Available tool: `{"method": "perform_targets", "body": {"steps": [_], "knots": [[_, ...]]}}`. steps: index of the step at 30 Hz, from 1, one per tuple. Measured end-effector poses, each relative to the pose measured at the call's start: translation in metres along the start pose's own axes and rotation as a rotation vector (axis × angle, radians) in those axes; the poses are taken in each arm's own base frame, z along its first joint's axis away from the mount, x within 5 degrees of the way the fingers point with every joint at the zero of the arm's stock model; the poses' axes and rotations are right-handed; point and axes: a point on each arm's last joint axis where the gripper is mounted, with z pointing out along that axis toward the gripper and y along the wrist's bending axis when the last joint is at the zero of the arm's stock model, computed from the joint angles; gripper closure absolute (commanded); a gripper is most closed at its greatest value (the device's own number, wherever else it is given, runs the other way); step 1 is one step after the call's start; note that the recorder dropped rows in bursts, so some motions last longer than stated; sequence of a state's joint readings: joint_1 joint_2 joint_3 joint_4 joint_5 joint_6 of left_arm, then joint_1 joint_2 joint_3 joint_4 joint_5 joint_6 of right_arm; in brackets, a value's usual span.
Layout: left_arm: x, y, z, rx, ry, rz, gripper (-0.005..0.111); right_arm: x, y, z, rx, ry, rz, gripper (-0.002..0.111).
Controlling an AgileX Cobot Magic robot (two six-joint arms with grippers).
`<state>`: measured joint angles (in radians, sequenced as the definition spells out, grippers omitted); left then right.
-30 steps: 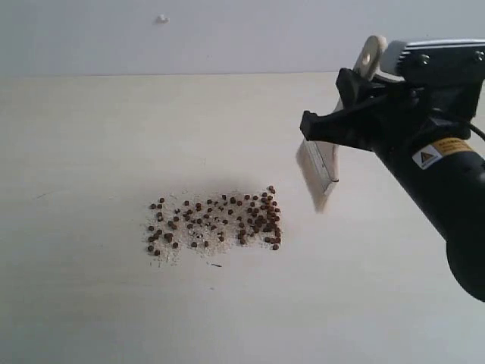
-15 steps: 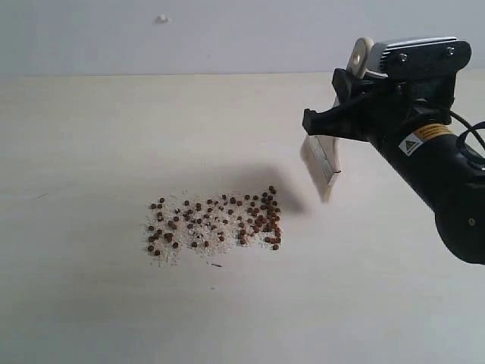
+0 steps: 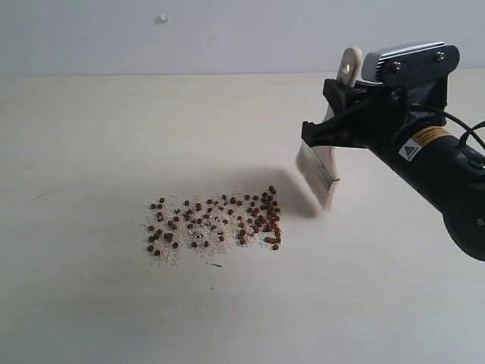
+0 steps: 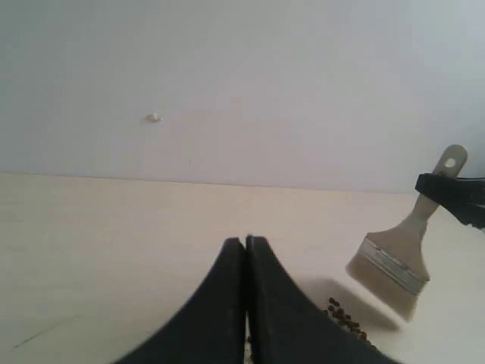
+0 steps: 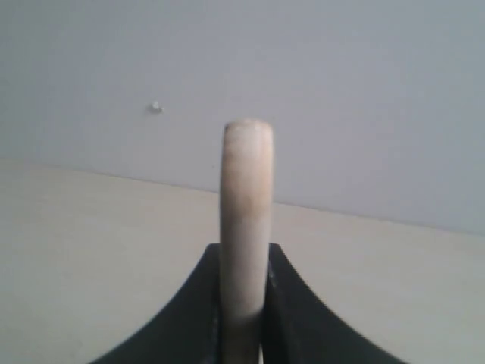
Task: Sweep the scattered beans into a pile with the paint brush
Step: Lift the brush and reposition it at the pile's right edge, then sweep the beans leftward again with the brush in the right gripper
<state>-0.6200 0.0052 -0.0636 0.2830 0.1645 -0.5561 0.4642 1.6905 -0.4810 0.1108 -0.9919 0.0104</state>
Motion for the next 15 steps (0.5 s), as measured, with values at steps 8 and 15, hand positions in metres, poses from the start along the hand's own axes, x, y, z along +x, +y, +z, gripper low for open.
{"method": "perform_targets", "body": {"steps": [8, 15], "knots": [[0.0, 0.0, 0.0, 0.0, 0.0, 0.0, 0.107, 0.007, 0.004, 0.013, -0.039, 0.034, 0.003, 0.108], [0.0, 0.0, 0.0, 0.0, 0.0, 0.0, 0.107, 0.013, 0.007, 0.03, -0.057, 0.072, 0.007, 0.108]]}}
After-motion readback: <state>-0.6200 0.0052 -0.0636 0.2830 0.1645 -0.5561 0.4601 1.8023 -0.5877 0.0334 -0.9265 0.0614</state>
